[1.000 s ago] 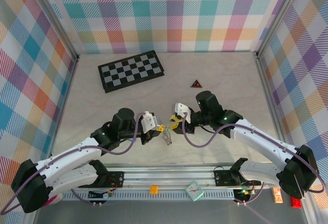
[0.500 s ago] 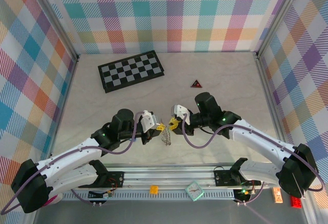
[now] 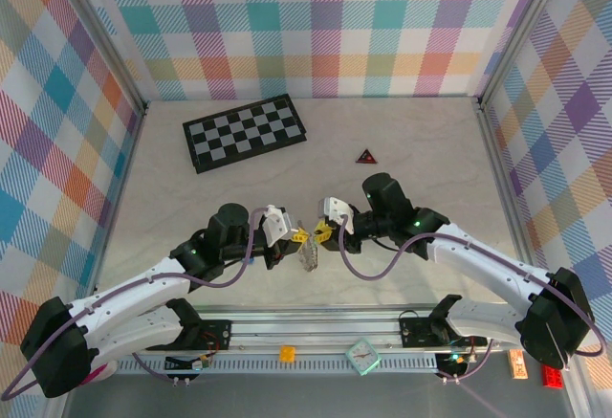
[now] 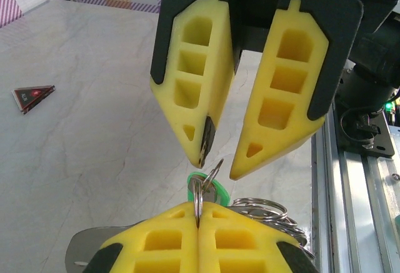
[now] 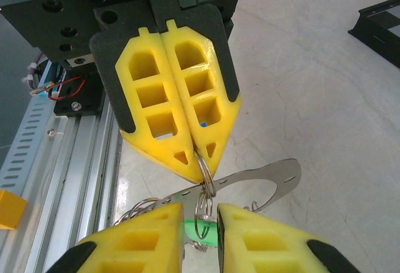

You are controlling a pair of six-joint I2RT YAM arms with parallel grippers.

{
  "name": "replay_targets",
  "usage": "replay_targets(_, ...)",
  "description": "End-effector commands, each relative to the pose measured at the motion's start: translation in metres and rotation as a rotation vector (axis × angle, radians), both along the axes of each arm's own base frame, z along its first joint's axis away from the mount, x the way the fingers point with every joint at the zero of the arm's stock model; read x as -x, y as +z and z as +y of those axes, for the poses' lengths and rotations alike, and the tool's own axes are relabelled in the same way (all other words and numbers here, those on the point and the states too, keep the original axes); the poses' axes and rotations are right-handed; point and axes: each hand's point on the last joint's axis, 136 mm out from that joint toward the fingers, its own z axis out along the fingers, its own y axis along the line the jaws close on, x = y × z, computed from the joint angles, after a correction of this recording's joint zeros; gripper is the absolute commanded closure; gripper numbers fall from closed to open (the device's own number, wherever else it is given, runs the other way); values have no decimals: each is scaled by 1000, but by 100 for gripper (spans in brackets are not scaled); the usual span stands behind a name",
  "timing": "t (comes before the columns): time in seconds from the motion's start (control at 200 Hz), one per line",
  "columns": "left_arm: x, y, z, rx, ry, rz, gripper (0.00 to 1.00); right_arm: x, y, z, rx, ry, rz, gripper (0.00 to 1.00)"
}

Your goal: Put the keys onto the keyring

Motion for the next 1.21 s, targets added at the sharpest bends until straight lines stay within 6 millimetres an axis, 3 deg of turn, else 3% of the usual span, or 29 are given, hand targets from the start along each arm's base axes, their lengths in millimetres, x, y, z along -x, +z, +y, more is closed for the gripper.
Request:
replay_targets(0.0, 1, 15, -4, 59, -16, -27, 100, 0, -1, 3, 5, 19, -22, 80)
replay_targets(0.22, 1, 16, -4, 70, -13, -32, 100, 3, -5, 2, 25, 25, -36, 100)
replay_targets(0.405, -2, 25, -6, 123, 0, -42, 100, 6, -27, 4, 106, 43, -64, 100)
replay_targets(0.525, -2, 28, -6, 146, 1, -44, 100, 7, -25, 7, 81, 45, -59, 100)
replay_targets(0.695, -1, 24, -4, 144, 3, -50, 100, 0, -11, 1, -5, -26, -80, 86)
replay_targets(0.84, 4, 20, -3, 142, -20, -75, 100, -5, 1, -6, -86, -66, 12, 74)
replay_targets(1.2, 7, 21, -3, 145, -38, -101, 100, 5, 8, 10, -187, 14, 166, 68)
